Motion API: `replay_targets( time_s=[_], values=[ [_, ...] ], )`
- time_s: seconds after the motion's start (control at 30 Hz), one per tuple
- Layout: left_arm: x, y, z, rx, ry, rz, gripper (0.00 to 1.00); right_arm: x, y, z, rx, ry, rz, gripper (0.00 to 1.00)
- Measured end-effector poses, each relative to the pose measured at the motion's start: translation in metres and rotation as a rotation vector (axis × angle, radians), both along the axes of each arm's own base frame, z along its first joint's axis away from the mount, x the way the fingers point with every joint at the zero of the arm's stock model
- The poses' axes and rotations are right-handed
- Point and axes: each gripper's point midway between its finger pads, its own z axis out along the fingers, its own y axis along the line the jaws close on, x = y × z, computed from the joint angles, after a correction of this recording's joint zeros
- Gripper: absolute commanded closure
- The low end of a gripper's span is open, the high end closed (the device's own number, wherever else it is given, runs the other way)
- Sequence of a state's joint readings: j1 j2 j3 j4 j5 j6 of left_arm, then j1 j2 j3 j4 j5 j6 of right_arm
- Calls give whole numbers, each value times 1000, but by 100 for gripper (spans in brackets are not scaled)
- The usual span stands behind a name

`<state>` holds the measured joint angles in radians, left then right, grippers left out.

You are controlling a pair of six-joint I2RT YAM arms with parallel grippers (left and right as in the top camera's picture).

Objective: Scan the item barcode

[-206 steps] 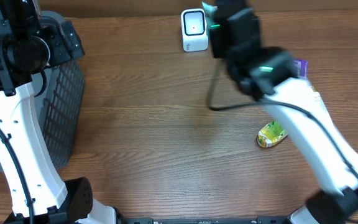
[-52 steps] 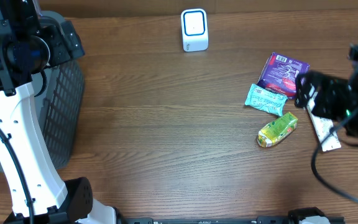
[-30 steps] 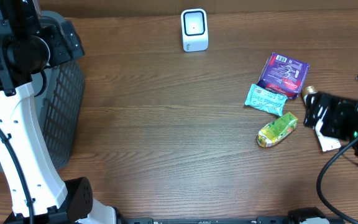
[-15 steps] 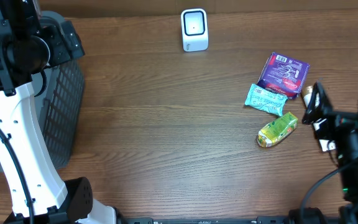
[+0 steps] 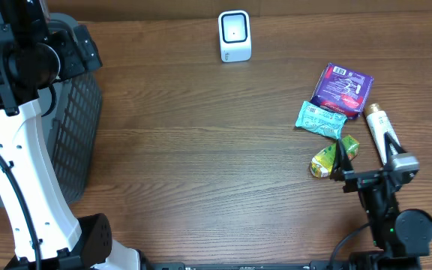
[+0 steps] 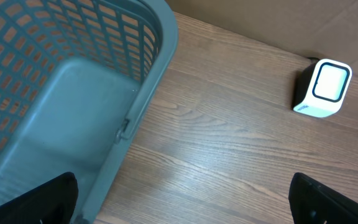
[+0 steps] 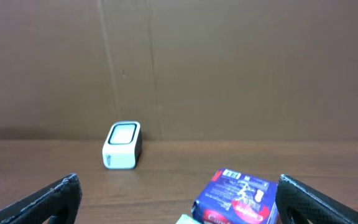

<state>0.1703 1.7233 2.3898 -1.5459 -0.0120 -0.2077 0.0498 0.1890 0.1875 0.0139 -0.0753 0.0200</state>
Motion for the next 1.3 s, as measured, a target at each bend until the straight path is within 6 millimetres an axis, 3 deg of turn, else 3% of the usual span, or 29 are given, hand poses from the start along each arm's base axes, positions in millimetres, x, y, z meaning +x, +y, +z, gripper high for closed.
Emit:
replay_targets(
  time_s=[0.2, 0.53, 1.3],
  values=[
    [0, 0, 0, 0, 0, 0, 0, 0, 2, -42, -14, 31, 12, 0],
    [0, 0, 0, 0, 0, 0, 0, -5, 5, -65, -19, 82, 27, 0],
    [0, 0, 0, 0, 0, 0, 0, -5, 5, -65, -21, 84, 27, 0]
  ],
)
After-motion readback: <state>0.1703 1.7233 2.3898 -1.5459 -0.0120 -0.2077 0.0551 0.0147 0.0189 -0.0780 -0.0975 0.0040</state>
